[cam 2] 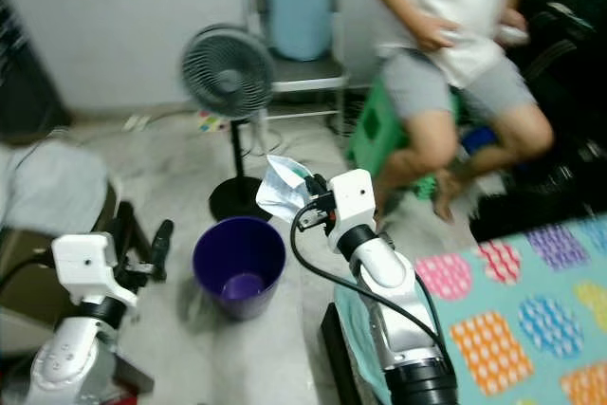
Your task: Clean up the room
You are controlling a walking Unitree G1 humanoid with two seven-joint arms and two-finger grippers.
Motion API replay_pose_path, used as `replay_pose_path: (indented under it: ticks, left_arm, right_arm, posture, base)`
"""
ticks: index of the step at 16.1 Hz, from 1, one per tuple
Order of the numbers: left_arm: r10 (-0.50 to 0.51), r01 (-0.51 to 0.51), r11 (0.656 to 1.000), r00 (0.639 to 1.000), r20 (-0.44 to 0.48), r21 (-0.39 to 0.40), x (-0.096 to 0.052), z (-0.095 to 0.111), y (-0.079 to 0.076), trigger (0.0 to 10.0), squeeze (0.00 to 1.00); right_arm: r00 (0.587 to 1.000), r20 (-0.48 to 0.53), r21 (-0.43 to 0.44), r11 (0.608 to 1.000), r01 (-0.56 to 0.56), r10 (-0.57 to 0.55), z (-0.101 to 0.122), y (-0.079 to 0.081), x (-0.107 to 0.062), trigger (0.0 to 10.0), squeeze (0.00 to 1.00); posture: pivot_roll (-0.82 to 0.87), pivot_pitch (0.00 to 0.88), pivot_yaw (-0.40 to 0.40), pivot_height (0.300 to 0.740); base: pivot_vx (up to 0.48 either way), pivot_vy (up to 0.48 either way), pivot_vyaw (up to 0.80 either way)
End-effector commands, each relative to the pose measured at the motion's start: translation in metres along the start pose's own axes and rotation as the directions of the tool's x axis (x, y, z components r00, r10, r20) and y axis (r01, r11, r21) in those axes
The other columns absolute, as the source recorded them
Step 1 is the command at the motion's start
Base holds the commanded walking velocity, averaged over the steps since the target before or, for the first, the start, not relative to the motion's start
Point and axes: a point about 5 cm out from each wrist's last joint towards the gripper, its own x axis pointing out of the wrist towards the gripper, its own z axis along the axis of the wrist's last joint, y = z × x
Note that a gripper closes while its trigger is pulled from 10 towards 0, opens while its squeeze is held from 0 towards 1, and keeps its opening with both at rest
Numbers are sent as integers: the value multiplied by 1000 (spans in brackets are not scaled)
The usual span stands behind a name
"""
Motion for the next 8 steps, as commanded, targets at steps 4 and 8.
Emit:
replay_pose_path:
  ticks: [4,8]
  left_arm:
    - [-21,21,1000,1000,-3,16,3,2,-3,10000,0]
    - [-31,31,999,999,-7,9,3,1,-5,10000,0]
  right_arm:
    - [1000,19,-6,1000,2,-2,6,2,3,10000,0]
    - [1000,13,5,1000,23,-23,4,0,2,10000,0]
  posture:
    - [-115,78,-58,740]
    - [-116,77,-62,740]
  base:
    - [0,0,800]
    - [0,0,142]
